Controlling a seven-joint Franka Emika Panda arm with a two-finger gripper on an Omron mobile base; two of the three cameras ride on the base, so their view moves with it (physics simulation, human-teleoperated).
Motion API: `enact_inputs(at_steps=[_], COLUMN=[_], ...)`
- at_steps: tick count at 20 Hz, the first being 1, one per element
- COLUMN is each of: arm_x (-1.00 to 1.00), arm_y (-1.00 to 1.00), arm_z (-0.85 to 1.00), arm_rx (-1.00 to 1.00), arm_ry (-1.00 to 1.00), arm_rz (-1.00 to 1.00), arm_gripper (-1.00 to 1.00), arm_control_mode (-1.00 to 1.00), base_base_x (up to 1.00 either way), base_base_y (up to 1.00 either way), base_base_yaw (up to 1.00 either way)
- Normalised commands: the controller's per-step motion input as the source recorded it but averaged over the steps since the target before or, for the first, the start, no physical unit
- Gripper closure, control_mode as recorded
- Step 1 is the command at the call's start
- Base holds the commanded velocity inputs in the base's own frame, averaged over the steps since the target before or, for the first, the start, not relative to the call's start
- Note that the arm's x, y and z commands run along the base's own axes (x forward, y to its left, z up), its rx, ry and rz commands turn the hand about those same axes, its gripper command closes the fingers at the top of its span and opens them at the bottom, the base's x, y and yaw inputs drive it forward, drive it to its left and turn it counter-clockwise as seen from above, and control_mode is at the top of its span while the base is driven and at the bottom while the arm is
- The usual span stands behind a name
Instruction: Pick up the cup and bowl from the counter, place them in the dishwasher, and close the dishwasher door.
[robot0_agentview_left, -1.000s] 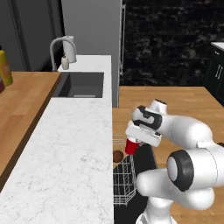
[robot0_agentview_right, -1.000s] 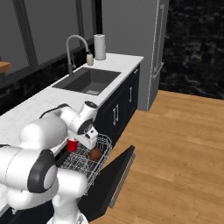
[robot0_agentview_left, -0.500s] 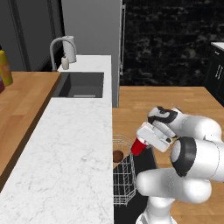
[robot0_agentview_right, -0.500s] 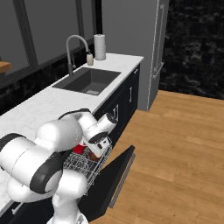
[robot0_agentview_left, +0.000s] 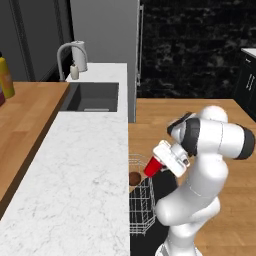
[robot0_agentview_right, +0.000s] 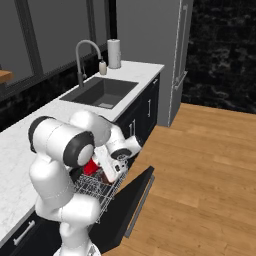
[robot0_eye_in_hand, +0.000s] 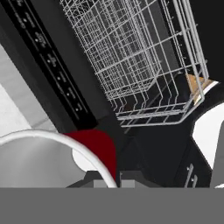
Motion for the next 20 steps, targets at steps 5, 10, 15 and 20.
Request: enact_inputs(at_steps=[5,10,15,20], arm_x=[0.51,0.18,0.11,0.12], arm_y=[0.00,0.08,0.45,0.27], arm_z=[-0.52,-0.73,-0.52,-0.41], arm_rx=[0.07,0.01,0.00,-0.06], arm_ry=[0.19,0.12,0.16,0.18], arm_rz=[0.00,0.00,-0.07,-0.09], arm_gripper=[1.00,1.00,1.00,1.00], arm_control_mode=[-1.00,-1.00,-1.00,-1.00], base_base_x=[0.00,0.00,0.00,0.00], base_base_y=[0.00,0.00,0.00,0.00], base_base_yaw=[0.00,0.00,0.00,0.00])
